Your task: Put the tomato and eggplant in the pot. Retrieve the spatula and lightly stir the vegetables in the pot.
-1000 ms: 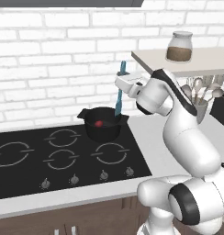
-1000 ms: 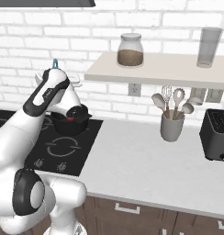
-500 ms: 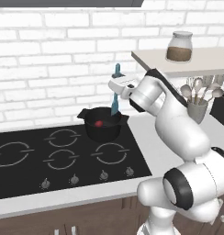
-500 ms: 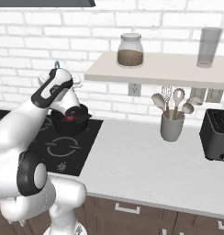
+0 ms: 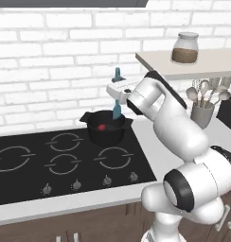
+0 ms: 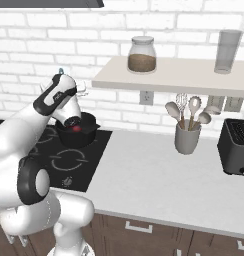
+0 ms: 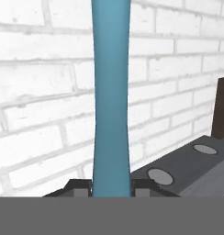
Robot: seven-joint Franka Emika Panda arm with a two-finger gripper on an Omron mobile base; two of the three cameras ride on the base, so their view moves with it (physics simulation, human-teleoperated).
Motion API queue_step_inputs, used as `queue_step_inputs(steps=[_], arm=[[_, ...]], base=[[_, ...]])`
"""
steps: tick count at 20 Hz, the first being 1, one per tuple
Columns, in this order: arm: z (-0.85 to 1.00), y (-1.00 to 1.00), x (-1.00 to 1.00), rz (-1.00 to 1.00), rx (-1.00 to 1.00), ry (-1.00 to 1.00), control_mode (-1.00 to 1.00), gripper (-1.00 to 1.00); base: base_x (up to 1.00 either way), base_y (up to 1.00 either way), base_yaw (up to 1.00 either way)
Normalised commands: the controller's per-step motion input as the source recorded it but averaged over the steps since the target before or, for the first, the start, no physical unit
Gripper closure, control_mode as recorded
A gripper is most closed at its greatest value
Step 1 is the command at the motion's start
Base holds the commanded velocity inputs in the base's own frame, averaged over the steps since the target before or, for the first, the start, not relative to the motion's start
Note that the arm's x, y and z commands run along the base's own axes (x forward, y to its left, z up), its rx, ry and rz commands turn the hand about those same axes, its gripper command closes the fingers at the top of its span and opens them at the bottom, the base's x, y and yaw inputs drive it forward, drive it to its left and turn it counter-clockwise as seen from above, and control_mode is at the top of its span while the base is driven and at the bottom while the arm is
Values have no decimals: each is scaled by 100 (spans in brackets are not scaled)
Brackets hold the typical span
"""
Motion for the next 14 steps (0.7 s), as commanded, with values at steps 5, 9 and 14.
queue_step_inputs(steps=[5,9,14], arm=[[-29,22,14,-3,-1,0,-100,100],[-16,11,26,-2,-1,1,-100,100],[-19,0,18,0,0,6,-100,100]], base=[[0,0,0],[0,0,0],[0,0,0]])
